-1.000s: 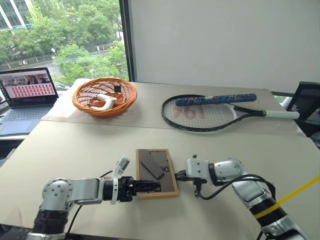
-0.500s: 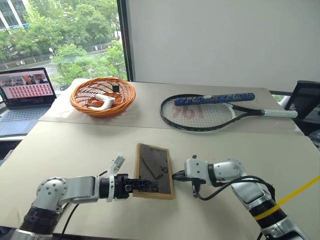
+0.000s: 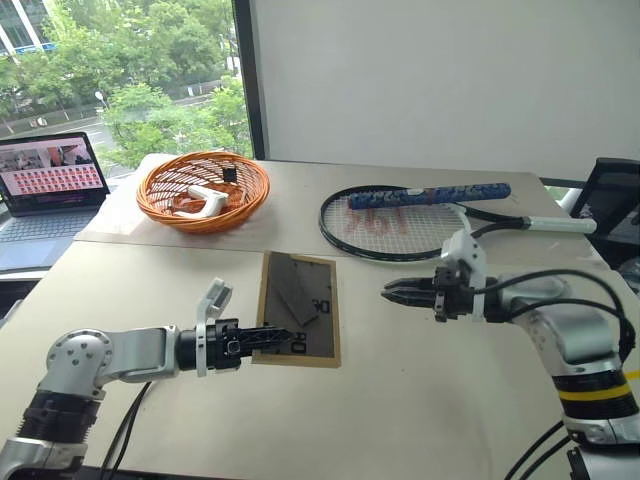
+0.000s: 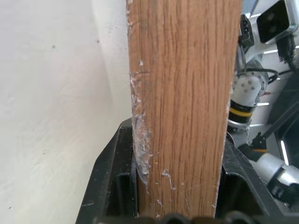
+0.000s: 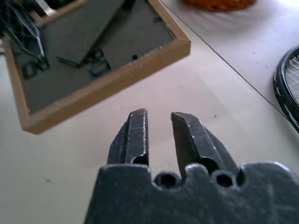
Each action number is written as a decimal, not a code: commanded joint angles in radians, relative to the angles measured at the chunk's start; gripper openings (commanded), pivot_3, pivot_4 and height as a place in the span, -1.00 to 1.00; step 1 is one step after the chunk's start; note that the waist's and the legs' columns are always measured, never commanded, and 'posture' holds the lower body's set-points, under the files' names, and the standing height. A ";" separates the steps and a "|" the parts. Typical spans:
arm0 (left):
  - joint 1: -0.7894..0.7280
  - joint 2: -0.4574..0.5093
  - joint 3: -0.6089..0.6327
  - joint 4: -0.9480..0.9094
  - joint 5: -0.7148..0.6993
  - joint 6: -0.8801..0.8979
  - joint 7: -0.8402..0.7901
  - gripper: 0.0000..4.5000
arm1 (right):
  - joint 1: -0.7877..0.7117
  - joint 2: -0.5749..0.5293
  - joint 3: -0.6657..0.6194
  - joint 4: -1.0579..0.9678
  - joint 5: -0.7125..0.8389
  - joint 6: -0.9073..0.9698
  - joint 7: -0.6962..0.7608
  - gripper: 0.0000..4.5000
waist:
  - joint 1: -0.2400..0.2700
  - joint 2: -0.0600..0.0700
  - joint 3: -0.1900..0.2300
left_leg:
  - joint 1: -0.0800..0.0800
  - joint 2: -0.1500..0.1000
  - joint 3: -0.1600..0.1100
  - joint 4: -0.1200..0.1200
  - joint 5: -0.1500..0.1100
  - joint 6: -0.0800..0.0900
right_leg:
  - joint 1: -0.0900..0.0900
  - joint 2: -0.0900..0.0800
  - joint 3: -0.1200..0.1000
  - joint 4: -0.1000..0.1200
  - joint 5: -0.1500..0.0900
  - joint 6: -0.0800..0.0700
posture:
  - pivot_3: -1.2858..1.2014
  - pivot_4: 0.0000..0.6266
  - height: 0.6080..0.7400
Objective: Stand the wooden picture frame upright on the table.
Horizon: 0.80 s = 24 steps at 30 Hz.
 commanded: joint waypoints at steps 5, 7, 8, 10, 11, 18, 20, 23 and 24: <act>-0.182 -0.047 -0.048 0.070 0.174 0.082 -0.190 -0.48 | -0.179 0.086 0.077 -0.060 0.134 0.203 -0.063 0.73 | -0.002 0.000 0.000 | -0.002 0.000 0.000 0.001 0.000 0.000 | -0.001 0.000 -0.001 0.000 0.000 0.001 | 0.03 -0.52 0.75; -0.209 -0.065 -0.055 0.078 0.223 0.097 -0.226 -0.48 | -0.196 0.096 0.120 -0.032 0.092 0.174 -0.069 0.96 | -0.002 0.000 0.000 | -0.003 0.000 -0.001 0.001 0.000 0.000 | -0.002 0.000 -0.001 0.000 0.000 0.001 | 0.03 -0.52 0.75; -0.218 -0.073 -0.055 0.080 0.241 0.103 -0.240 -0.48 | -0.200 0.099 0.133 -0.025 0.084 0.168 -0.069 0.96 | -0.001 0.000 0.000 | -0.005 0.000 -0.001 0.001 0.000 0.000 | -0.003 0.000 -0.001 0.000 0.000 0.001 | 0.03 -0.52 0.75; -0.233 -0.087 -0.050 0.082 0.269 0.113 -0.262 -0.48 | -0.202 0.110 0.162 -0.010 0.066 0.153 -0.070 0.96 | 0.000 0.000 0.001 | -0.006 0.000 -0.001 0.001 0.000 0.000 | -0.004 0.000 -0.002 0.000 0.000 0.000 | 0.03 -0.52 0.75; -0.238 -0.093 -0.048 0.081 0.285 0.117 -0.269 -0.48 | -0.200 0.114 0.182 -0.002 0.044 0.133 -0.073 0.96 | -0.001 0.000 0.001 | -0.006 0.000 -0.001 0.001 0.000 0.000 | -0.005 0.000 -0.002 0.000 0.000 0.000 | 0.03 -0.52 0.75; -0.279 -0.130 -0.016 0.102 0.376 0.137 -0.298 -0.48 | -0.188 0.141 0.177 -0.016 0.058 0.074 -0.035 0.96 | -0.002 0.000 0.001 | -0.006 0.000 -0.002 0.001 0.000 0.000 | -0.004 0.000 -0.004 0.001 0.000 0.000 | 0.03 -0.52 0.75; -0.282 -0.134 -0.008 0.109 0.399 0.144 -0.314 -0.48 | -0.177 0.137 0.153 -0.058 0.099 0.063 0.005 0.96 | -0.002 0.000 0.001 | -0.006 0.000 -0.003 0.001 0.000 0.000 | -0.004 0.000 -0.004 0.001 0.000 0.000 | 0.03 -0.52 0.75; -0.291 -0.142 0.005 0.123 0.426 0.155 -0.333 -0.48 | -0.155 0.116 0.144 -0.107 0.120 0.038 0.047 0.96 | -0.002 0.000 0.001 | -0.006 0.000 -0.004 0.001 0.000 0.000 | -0.003 0.000 -0.005 0.001 0.000 0.000 | 0.03 -0.52 0.75; -0.295 -0.145 0.009 0.127 0.436 0.159 -0.336 -0.48 | -0.150 0.108 0.144 -0.117 0.124 0.037 0.054 0.96 | -0.002 0.000 0.001 | -0.006 0.000 -0.004 0.001 0.000 0.000 | -0.003 0.000 -0.006 0.001 0.000 0.000 | 0.03 -0.52 0.75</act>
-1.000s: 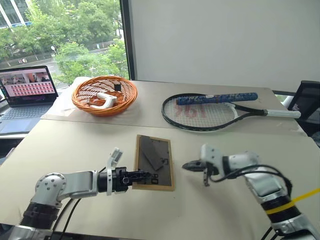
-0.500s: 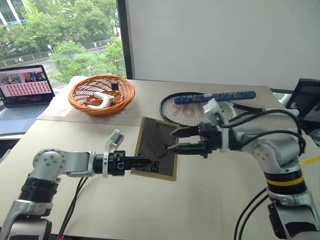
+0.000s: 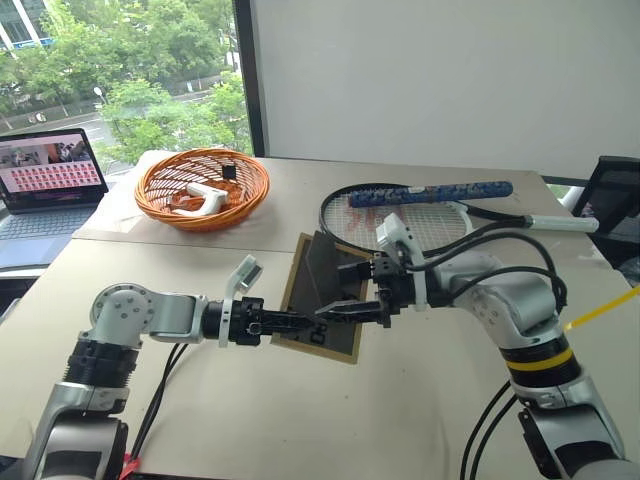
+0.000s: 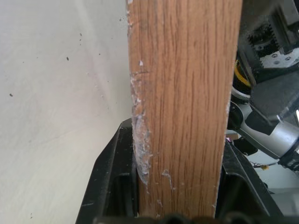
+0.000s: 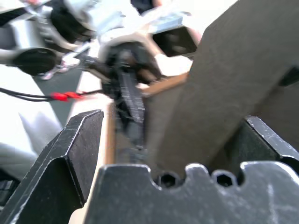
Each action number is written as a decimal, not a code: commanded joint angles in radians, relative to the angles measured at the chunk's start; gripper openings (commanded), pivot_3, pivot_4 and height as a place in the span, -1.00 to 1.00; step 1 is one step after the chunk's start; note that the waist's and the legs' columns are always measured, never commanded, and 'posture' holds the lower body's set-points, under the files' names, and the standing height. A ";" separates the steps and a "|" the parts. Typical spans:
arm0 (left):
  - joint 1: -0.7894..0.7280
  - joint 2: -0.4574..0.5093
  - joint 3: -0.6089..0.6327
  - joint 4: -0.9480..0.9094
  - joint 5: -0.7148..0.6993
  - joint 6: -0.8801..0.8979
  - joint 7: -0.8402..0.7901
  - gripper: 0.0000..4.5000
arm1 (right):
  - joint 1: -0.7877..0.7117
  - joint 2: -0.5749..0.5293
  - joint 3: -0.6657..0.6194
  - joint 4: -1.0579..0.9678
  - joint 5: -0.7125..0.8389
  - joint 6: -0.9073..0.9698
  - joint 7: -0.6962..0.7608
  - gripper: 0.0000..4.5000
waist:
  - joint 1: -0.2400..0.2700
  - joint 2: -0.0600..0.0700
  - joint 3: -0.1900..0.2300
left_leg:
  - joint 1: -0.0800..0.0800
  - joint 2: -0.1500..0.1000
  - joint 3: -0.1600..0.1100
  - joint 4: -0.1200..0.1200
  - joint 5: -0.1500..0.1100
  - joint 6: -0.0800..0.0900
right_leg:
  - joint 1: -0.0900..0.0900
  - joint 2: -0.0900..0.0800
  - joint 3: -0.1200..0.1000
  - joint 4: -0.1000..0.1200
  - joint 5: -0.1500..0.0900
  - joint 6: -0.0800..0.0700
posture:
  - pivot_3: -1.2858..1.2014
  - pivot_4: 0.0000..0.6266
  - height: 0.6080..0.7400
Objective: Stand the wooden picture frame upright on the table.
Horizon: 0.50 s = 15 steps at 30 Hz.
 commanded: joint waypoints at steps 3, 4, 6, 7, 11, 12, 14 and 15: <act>-0.054 -0.015 0.056 0.016 0.026 0.019 -0.040 -0.48 | 0.023 -0.048 -0.040 -0.075 0.024 -0.058 0.051 0.96 | 0.000 0.000 0.000 | 0.000 0.000 -0.001 0.001 0.000 0.000 | 0.001 0.000 -0.001 0.000 0.000 0.000 | 0.03 -0.52 0.75; -0.061 -0.018 0.061 0.019 0.028 0.023 -0.041 -0.48 | 0.028 -0.051 -0.042 -0.073 0.019 -0.069 0.052 0.96 | 0.000 0.000 0.000 | 0.000 0.000 -0.001 0.001 0.000 0.000 | 0.001 0.000 -0.001 0.000 0.000 0.000 | 0.03 -0.52 0.75; -0.070 -0.024 0.068 0.027 0.030 0.030 -0.045 -0.48 | 0.033 -0.056 -0.048 -0.069 0.016 -0.086 0.052 0.96 | 0.000 0.000 0.000 | 0.000 0.000 -0.002 0.001 0.000 0.000 | 0.001 0.000 -0.002 0.000 0.000 0.000 | 0.03 -0.52 0.75; -0.072 -0.027 0.072 0.029 0.034 0.035 -0.047 -0.48 | 0.035 -0.059 -0.050 -0.064 0.011 -0.096 0.049 0.96 | -0.001 0.000 0.000 | 0.000 0.000 -0.002 0.001 0.000 0.000 | 0.001 0.000 -0.002 0.000 0.000 0.000 | 0.03 -0.52 0.75; -0.085 -0.033 0.093 0.034 0.024 0.063 -0.061 -0.48 | 0.039 -0.108 -0.053 0.009 -0.076 -0.167 0.027 0.96 | -0.004 0.000 0.000 | 0.000 0.000 -0.002 0.001 0.000 0.000 | 0.001 0.000 -0.002 0.000 0.000 0.000 | 0.03 -0.52 0.75; -0.087 -0.030 0.098 0.035 0.023 0.069 -0.068 -0.48 | 0.035 -0.133 -0.067 0.032 -0.088 -0.163 0.022 0.96 | -0.005 0.000 0.000 | 0.000 0.000 -0.002 0.001 0.000 0.000 | 0.001 0.000 -0.002 0.000 0.000 0.000 | 0.03 -0.52 0.75; -0.088 -0.022 0.111 0.040 0.031 0.079 -0.083 -0.48 | 0.031 -0.173 -0.097 0.061 -0.100 -0.167 0.018 0.96 | -0.005 0.000 0.000 | 0.000 0.000 -0.003 0.001 0.000 0.000 | 0.002 0.000 -0.002 0.000 0.000 0.000 | 0.03 -0.52 0.75; -0.089 -0.017 0.121 0.051 0.035 0.081 -0.091 -0.48 | 0.036 -0.198 -0.109 0.068 -0.109 -0.177 0.021 0.96 | -0.005 0.000 0.000 | 0.000 0.000 -0.003 0.002 0.000 0.000 | 0.002 0.000 -0.002 0.000 0.000 0.000 | 0.03 -0.52 0.75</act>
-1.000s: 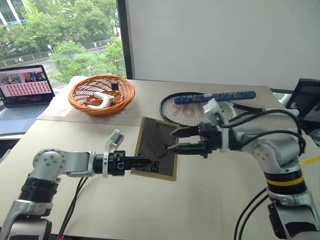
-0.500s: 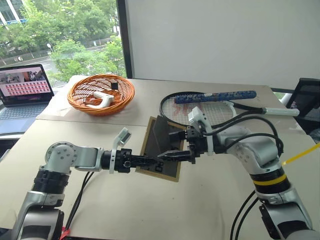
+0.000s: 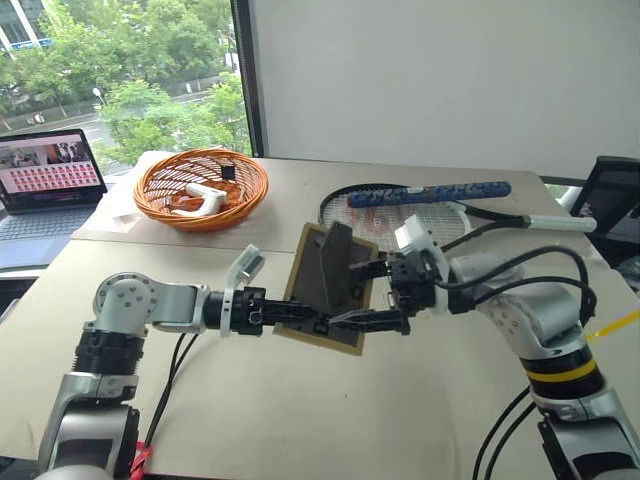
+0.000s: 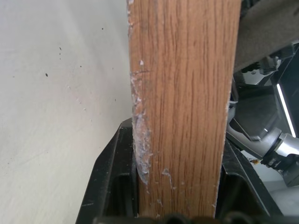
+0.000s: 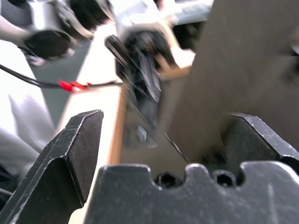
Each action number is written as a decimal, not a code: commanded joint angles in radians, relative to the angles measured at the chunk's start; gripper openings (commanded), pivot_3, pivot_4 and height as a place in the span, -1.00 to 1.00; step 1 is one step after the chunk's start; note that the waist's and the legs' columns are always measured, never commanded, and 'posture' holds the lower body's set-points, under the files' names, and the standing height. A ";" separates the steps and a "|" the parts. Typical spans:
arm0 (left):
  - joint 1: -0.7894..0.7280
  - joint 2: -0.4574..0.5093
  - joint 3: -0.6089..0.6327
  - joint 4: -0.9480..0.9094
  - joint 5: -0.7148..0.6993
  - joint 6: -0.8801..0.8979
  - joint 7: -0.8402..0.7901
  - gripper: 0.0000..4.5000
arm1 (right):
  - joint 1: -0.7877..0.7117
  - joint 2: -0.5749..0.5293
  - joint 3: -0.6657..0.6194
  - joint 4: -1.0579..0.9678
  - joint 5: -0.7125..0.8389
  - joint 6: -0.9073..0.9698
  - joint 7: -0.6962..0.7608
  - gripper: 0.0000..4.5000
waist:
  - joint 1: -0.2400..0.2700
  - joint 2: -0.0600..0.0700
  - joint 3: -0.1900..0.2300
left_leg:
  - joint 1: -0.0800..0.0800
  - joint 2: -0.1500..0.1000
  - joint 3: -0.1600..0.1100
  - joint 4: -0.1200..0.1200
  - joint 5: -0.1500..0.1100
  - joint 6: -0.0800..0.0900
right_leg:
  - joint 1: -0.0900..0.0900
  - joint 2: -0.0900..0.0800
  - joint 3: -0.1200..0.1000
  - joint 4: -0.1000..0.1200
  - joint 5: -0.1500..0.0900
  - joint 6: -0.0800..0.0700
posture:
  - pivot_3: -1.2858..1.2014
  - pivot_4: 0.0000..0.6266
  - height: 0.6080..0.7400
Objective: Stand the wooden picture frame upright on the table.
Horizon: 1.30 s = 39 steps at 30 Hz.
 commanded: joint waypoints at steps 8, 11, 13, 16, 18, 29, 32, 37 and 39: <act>-0.092 0.023 0.090 0.130 0.057 0.044 -0.167 -0.48 | 0.097 -0.152 -0.096 0.123 -0.298 -0.471 -0.081 0.96 | 0.000 0.000 0.001 | 0.000 0.000 0.000 0.000 0.000 0.000 | 0.000 0.000 -0.001 0.000 0.000 0.000 | 0.03 -0.52 0.75; -0.119 0.013 0.077 0.156 0.103 0.051 -0.209 -0.48 | 0.115 -0.102 -0.061 0.246 -0.510 -0.859 -0.242 0.96 | -0.010 0.000 0.001 | 0.000 0.000 0.000 0.001 0.000 0.000 | 0.000 0.000 -0.001 0.000 0.000 0.000 | 0.03 -0.52 0.75; -0.128 0.008 0.074 0.161 0.130 0.054 -0.233 -0.48 | 0.114 -0.084 -0.050 0.325 -0.627 -1.067 -0.352 0.96 | -0.013 0.001 0.002 | 0.000 0.000 -0.001 0.001 0.000 0.000 | 0.001 0.000 -0.001 0.000 0.000 0.000 | 0.03 -0.52 0.75; -0.135 -0.011 0.068 0.163 0.167 0.054 -0.259 -0.48 | 0.117 -0.087 -0.019 0.395 -0.941 -1.380 -0.667 0.96 | -0.009 0.002 0.002 | 0.000 0.000 -0.001 0.000 0.000 0.000 | 0.000 0.000 -0.001 0.000 0.000 0.000 | 0.03 -0.52 0.75; -0.133 -0.024 0.067 0.156 0.184 0.063 -0.272 -0.48 | 0.115 -0.056 0.002 0.414 -1.062 -1.468 -0.810 0.96 | -0.008 0.002 0.002 | 0.000 0.000 -0.001 -0.001 0.001 -0.001 | 0.000 0.000 -0.001 0.000 0.000 0.000 | 0.03 -0.52 0.75; -0.119 -0.047 0.065 0.125 0.236 0.080 -0.316 -0.48 | -0.012 0.051 0.068 0.474 -1.268 -1.585 -1.107 0.96 | -0.011 0.002 0.002 | 0.001 0.000 -0.002 0.001 0.004 -0.001 | 0.002 0.000 -0.002 0.006 0.001 0.000 | 0.03 -0.52 0.75; -0.121 -0.048 0.065 0.127 0.251 0.080 -0.324 -0.48 | -0.033 0.056 0.075 0.482 -1.275 -1.601 -1.130 0.96 | -0.010 0.002 0.002 | 0.002 0.000 -0.003 0.001 0.004 -0.001 | 0.003 0.000 -0.003 0.006 0.001 0.000 | 0.03 -0.52 0.75; -0.097 -0.036 0.053 0.071 0.289 0.058 -0.351 -0.48 | -0.051 0.052 0.096 0.512 -1.264 -1.628 -1.132 0.39 | -0.010 0.002 0.002 | 0.002 -0.001 -0.003 0.001 0.004 -0.001 | 0.003 0.000 -0.003 0.006 0.001 0.000 | 0.03 -0.52 0.75; -0.079 -0.032 0.044 0.041 0.302 0.044 -0.367 -0.48 | -0.054 0.054 0.098 0.516 -1.265 -1.632 -1.135 0.05 | -0.010 0.002 0.002 | 0.002 -0.001 -0.003 0.001 0.004 -0.001 | 0.003 0.000 -0.003 0.006 0.001 0.000 | 0.03 -0.52 0.75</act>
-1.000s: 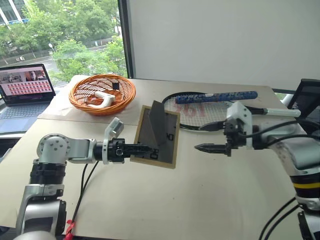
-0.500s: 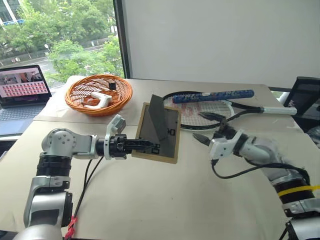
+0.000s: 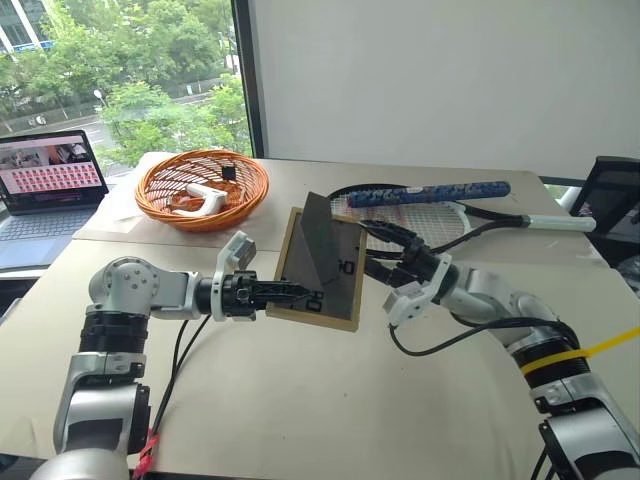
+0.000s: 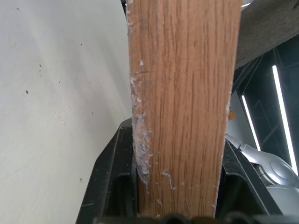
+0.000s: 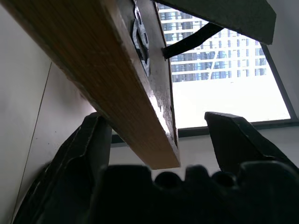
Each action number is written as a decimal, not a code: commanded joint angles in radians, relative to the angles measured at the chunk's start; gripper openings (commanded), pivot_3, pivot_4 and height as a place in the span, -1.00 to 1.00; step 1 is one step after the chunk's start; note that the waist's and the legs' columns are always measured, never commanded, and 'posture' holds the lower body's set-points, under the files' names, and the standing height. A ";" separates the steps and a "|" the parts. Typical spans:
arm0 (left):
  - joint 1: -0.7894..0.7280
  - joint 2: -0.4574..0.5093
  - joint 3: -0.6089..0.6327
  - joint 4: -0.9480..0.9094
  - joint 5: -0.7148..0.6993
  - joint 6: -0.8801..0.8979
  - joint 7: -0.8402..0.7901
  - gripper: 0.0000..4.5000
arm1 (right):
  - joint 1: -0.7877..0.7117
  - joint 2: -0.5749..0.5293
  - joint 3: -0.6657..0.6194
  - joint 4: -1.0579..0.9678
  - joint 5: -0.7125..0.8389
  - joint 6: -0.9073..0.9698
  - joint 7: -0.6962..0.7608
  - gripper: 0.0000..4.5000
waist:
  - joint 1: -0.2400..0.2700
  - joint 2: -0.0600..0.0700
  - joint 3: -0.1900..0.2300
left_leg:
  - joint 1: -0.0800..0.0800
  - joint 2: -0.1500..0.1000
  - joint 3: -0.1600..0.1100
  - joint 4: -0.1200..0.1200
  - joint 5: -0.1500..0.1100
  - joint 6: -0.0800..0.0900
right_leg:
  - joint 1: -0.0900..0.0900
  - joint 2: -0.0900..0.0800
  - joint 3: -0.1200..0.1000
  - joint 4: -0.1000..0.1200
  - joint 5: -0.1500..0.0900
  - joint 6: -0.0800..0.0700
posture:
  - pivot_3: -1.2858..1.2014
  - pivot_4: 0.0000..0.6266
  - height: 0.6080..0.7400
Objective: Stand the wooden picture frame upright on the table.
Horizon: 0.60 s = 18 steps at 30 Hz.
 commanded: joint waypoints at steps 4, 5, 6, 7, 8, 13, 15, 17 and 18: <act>0.048 0.021 -0.027 -0.120 0.045 -0.060 -0.083 -0.48 | -0.038 0.000 -0.008 -0.009 0.025 -0.031 -0.026 -0.28 | -0.005 0.000 0.000 | 0.001 0.000 0.000 0.000 0.000 0.000 | 0.000 0.000 0.000 0.001 0.000 0.000 | 0.03 -0.52 0.75; 0.053 0.024 -0.032 -0.126 0.053 -0.073 -0.095 -0.48 | -0.038 0.001 -0.008 -0.007 0.025 -0.032 -0.026 -0.29 | -0.005 0.000 0.000 | 0.001 0.000 -0.001 0.000 0.000 0.000 | 0.000 0.000 0.000 0.001 0.000 0.000 | 0.03 -0.52 0.75; 0.059 0.029 -0.039 -0.137 0.066 -0.095 -0.110 -0.48 | -0.038 0.001 -0.008 -0.006 0.025 -0.032 -0.026 -0.30 | -0.004 0.000 0.000 | 0.001 0.000 -0.001 0.000 0.000 0.000 | 0.000 0.000 0.000 0.002 0.000 0.000 | 0.03 -0.52 0.75; 0.068 0.037 -0.046 -0.149 0.079 -0.118 -0.128 -0.48 | -0.037 0.000 -0.008 -0.005 0.026 -0.032 -0.025 -0.30 | -0.004 0.000 0.000 | 0.001 0.000 -0.001 0.000 0.001 0.000 | 0.000 0.000 0.000 0.002 0.000 0.000 | 0.03 -0.52 0.75; 0.078 0.050 -0.052 -0.163 0.089 -0.141 -0.156 -0.25 | -0.037 -0.002 -0.008 -0.003 0.026 -0.033 -0.025 -0.30 | -0.004 0.000 0.000 | 0.001 0.000 -0.001 0.000 0.001 0.000 | 0.000 0.000 0.000 0.002 0.000 0.000 | 0.03 -0.52 0.75; 0.149 0.127 -0.007 -0.213 0.154 -0.305 -0.234 0.61 | -0.047 -0.016 -0.011 0.024 0.053 -0.026 -0.011 -0.45 | -0.006 0.000 0.000 | 0.001 0.000 -0.001 0.000 0.001 -0.001 | 0.000 0.000 -0.001 0.002 0.000 0.000 | 0.03 -0.52 0.75; 0.185 0.152 0.041 -0.236 0.179 -0.389 -0.244 0.93 | -0.053 -0.024 -0.014 0.043 0.068 -0.021 -0.003 -0.45 | -0.009 0.000 0.000 | 0.001 0.000 -0.001 0.000 0.001 -0.001 | 0.000 0.000 -0.001 0.003 0.000 0.000 | 0.03 -0.52 0.75; 0.215 0.185 0.096 -0.244 0.193 -0.441 -0.243 1.00 | -0.067 -0.030 -0.017 0.078 0.098 -0.011 0.019 -0.45 | -0.008 0.000 0.000 | 0.001 0.000 -0.001 0.000 0.001 0.000 | 0.000 0.000 -0.001 0.003 0.000 0.000 | 0.03 -0.52 0.75; 0.237 0.205 0.143 -0.250 0.199 -0.474 -0.240 1.00 | -0.081 -0.029 -0.012 0.113 0.153 -0.001 0.070 -0.45 | -0.009 0.000 0.000 | 0.001 0.000 -0.001 0.000 0.001 0.000 | 0.000 0.000 -0.001 0.003 0.000 0.000 | 0.03 -0.52 0.75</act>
